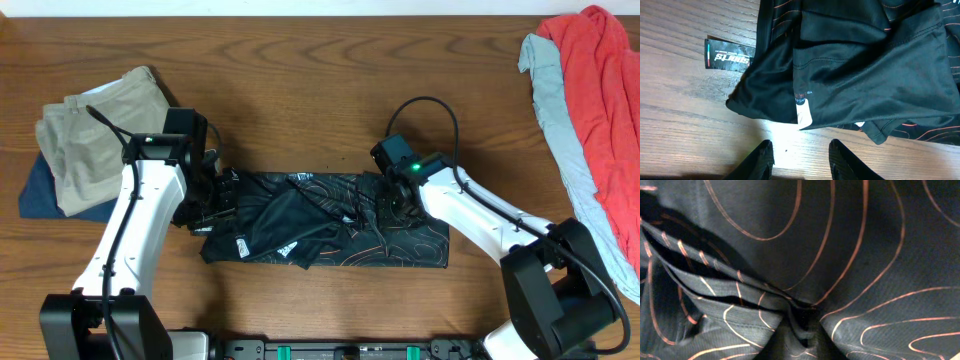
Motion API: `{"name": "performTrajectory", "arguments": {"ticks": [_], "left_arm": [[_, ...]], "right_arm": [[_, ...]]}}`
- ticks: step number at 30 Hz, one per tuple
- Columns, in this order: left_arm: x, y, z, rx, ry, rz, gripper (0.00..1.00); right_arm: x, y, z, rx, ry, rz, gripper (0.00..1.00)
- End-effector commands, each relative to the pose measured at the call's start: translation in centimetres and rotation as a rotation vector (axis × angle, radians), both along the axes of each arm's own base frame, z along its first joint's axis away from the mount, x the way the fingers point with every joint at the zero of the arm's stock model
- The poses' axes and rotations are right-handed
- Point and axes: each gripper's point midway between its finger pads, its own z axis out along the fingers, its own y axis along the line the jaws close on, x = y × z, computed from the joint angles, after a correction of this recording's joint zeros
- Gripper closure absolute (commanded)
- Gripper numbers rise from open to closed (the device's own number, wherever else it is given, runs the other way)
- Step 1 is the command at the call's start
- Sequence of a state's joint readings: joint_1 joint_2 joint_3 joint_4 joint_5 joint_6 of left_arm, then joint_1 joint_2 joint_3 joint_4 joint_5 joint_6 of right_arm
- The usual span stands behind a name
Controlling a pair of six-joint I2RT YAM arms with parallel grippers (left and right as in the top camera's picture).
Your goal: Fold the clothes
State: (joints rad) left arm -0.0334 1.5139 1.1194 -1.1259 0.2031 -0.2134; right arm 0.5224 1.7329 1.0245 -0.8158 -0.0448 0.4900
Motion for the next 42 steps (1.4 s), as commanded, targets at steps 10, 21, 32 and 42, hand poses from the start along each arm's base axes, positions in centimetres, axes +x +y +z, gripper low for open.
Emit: {"name": "performTrajectory", "arguments": {"ticks": [10, 21, 32, 42], "left_arm": [[-0.2, 0.1, 0.2, 0.002, 0.0, 0.016, 0.62], [-0.4, 0.1, 0.2, 0.004, 0.006, 0.016, 0.6], [2.3, 1.0, -0.8, 0.056, -0.079, -0.045, 0.3], [3.4, 1.1, -6.1, 0.054, 0.029, -0.152, 0.28]], "right_arm": [[-6.7, 11.8, 5.7, 0.819, 0.074, 0.739, 0.78], [-4.5, 6.8, 1.3, 0.37, 0.102, 0.49, 0.68], [-0.8, 2.6, 4.4, 0.137, -0.105, 0.272, 0.61], [-1.1, -1.9, 5.8, 0.016, -0.101, 0.117, 0.62]]}}
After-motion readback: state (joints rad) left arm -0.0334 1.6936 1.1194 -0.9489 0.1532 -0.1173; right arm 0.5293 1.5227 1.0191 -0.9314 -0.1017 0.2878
